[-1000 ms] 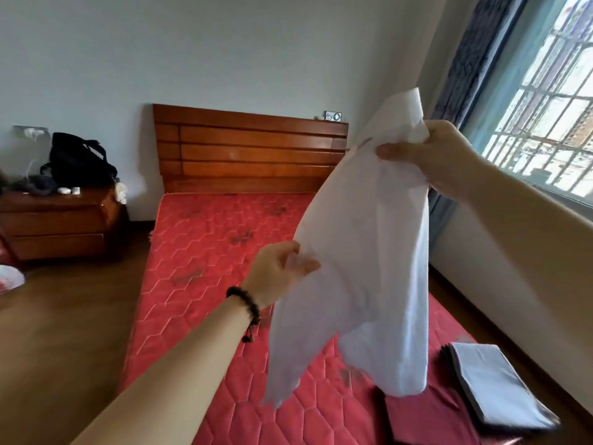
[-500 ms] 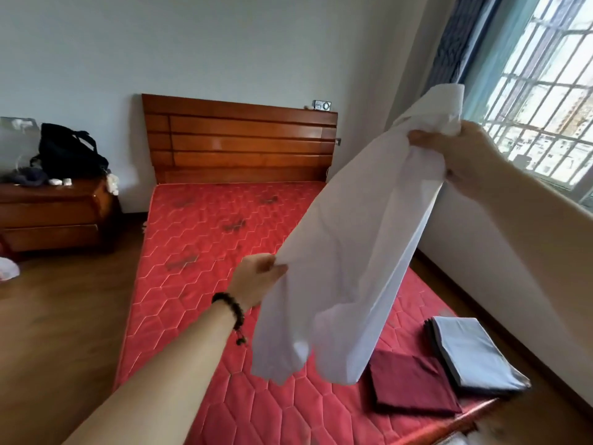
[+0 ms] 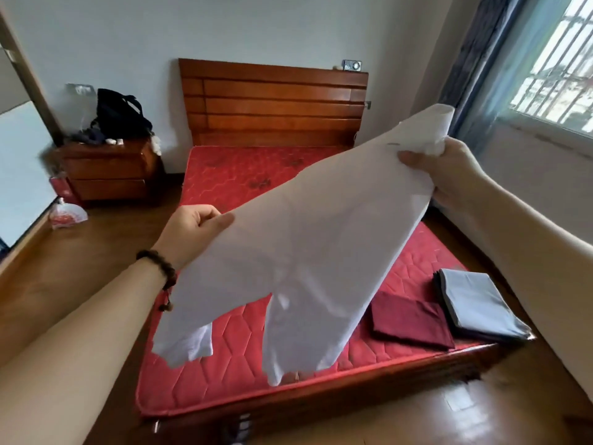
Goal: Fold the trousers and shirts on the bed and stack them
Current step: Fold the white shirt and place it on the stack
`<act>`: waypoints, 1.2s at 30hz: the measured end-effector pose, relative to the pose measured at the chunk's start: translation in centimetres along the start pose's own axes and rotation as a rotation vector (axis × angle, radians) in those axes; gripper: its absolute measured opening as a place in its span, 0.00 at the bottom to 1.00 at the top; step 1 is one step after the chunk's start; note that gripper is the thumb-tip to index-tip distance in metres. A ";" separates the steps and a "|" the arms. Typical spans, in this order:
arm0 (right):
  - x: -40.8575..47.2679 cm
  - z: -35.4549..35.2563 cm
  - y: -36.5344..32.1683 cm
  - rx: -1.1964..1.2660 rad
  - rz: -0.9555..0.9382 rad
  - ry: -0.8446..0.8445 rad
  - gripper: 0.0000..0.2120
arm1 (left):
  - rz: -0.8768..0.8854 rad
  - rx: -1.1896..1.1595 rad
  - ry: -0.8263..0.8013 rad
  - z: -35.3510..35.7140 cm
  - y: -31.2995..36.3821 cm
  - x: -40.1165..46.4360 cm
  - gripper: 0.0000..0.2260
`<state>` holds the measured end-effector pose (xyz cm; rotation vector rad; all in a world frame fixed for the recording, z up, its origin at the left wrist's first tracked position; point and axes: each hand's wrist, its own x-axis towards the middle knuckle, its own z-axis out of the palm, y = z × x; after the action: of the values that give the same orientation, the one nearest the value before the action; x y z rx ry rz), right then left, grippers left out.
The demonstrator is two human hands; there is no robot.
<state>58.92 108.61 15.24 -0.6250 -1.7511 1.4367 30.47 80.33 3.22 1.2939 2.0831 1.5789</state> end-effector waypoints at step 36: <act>32.4 19.4 60.1 -0.330 0.506 0.008 0.03 | -0.542 0.754 0.072 13.9 -51.6 21.1 0.19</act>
<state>18.53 136.89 -35.81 -1.3215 -1.9258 1.4665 0.85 103.66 -40.20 0.6997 2.8789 0.6327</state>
